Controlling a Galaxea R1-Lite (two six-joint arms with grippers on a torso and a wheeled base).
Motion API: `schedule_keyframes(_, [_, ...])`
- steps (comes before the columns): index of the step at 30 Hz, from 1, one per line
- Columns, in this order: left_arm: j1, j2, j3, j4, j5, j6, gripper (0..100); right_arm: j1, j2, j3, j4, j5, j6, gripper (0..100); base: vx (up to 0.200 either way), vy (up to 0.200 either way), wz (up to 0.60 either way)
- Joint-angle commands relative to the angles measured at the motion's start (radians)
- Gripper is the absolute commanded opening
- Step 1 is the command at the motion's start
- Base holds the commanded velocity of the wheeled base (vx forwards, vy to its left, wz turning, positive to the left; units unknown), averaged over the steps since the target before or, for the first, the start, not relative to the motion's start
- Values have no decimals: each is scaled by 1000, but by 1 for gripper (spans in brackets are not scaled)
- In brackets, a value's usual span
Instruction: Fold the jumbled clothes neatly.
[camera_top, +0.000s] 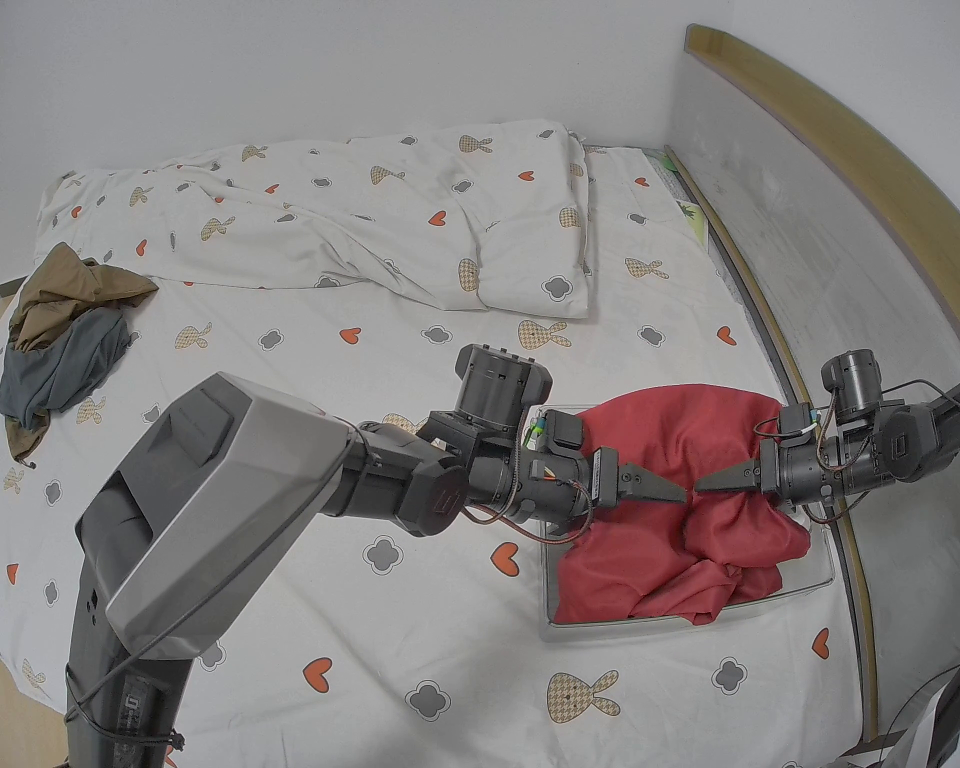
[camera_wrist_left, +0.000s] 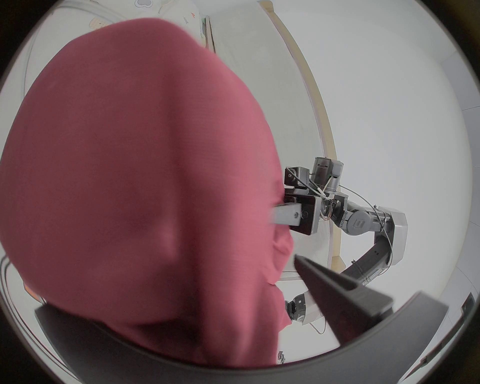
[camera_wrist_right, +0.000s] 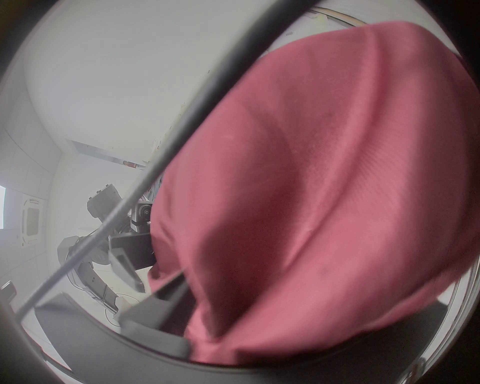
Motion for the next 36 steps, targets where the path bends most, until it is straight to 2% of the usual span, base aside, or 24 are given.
schedule_keyframes(1, [0,-8,-1,-2,2,3,100,0,1,0,0,2,1,100,0,0,0])
schedule_keyframes(12, [-23,-47,-1,1,51,7,100,0,-1,9,2,0,2,100,0,0,0])
schedule_keyframes(18, [-53,-61,1,19,116,15,100,-2,-8,9,2,0,1,100,0,0,0])
schedule_keyframes(20, [-57,-58,-5,82,182,101,100,-4,-13,10,2,0,1,100,0,0,0])
schedule_keyframes(21, [-59,-58,-8,94,199,115,100,-4,-13,10,2,0,1,100,0,0,0])
schedule_keyframes(22, [-63,-54,-22,134,254,148,100,-4,-13,12,3,0,1,100,0,0,0])
schedule_keyframes(23, [-69,-49,-38,165,312,168,100,-4,-13,10,3,2,1,100,0,0,0])
schedule_keyframes(24, [-69,-47,-39,168,320,170,100,-4,-13,10,3,0,1,100,0,0,0])
schedule_keyframes(25, [-76,-38,-65,199,396,184,100,-2,-13,10,3,0,1,100,0,0,0])
schedule_keyframes(26, [-77,-37,-74,206,426,185,100,-2,-13,12,3,0,1,100,0,0,0])
schedule_keyframes(36, [-83,-86,-84,208,453,190,100,-4,-34,40,3,-1,1,100,0,0,0])
